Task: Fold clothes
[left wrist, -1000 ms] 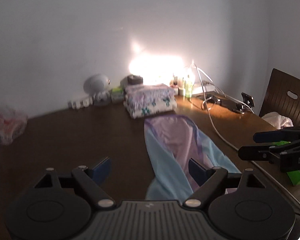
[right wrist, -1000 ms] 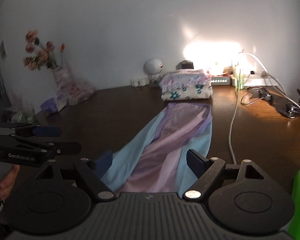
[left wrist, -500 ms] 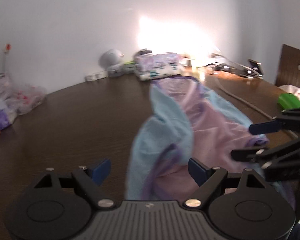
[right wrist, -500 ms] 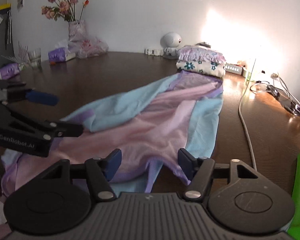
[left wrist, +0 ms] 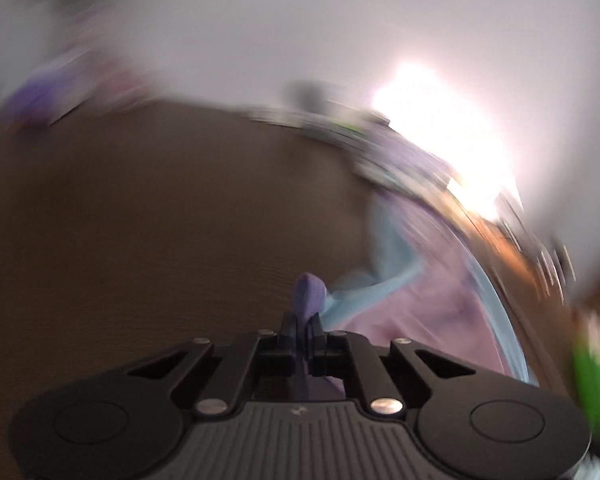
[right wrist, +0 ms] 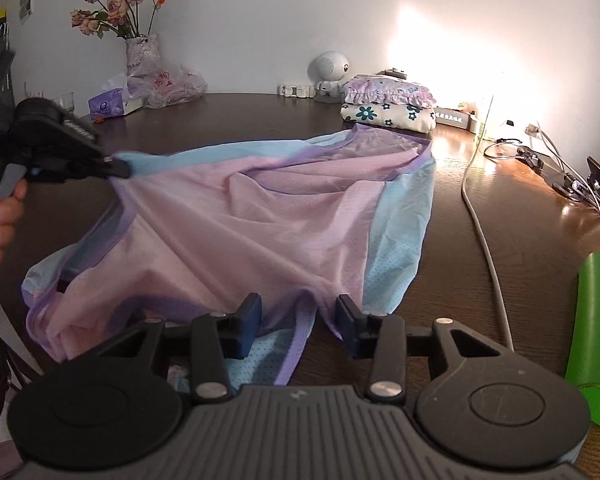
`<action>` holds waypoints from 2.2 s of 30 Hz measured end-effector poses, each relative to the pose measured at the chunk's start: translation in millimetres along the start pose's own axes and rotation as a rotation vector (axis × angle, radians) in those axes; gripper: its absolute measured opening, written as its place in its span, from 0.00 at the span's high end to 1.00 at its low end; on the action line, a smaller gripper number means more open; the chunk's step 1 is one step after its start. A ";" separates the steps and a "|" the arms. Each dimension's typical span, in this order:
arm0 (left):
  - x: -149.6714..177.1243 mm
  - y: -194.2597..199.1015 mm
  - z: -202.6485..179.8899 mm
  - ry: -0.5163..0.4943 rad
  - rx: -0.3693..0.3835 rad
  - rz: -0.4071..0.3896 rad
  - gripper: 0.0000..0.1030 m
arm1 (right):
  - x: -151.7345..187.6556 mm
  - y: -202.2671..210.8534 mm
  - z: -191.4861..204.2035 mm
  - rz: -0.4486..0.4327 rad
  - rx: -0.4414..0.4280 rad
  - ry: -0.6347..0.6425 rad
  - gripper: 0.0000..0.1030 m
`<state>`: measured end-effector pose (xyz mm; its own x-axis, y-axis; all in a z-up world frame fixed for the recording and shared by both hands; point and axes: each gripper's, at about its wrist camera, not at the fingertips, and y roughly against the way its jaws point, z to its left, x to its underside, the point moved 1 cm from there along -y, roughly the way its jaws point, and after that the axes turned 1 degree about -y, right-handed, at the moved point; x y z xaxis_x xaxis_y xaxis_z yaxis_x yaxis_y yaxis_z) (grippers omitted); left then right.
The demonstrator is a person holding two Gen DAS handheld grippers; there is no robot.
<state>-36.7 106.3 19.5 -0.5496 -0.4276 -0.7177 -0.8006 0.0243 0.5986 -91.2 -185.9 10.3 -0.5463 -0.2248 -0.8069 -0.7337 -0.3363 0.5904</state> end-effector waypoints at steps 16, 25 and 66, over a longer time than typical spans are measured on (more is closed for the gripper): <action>99.9 102.5 -48.2 -0.805 0.481 0.045 0.50 | 21.1 61.4 19.8 -0.055 -0.409 0.198 0.60; 104.8 85.2 -39.5 -0.726 0.470 0.120 0.99 | 30.9 41.8 26.8 -0.022 -0.446 0.179 0.94; 93.1 63.8 -86.4 -1.030 0.133 -0.061 0.87 | 6.4 43.1 28.1 -0.116 0.117 0.152 0.99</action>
<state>-118.4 -10.1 21.7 -0.3952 0.5454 -0.7391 -0.8193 0.1546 0.5522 -137.7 -176.2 31.1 -0.3950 -0.3286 -0.8579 -0.8349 -0.2613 0.4845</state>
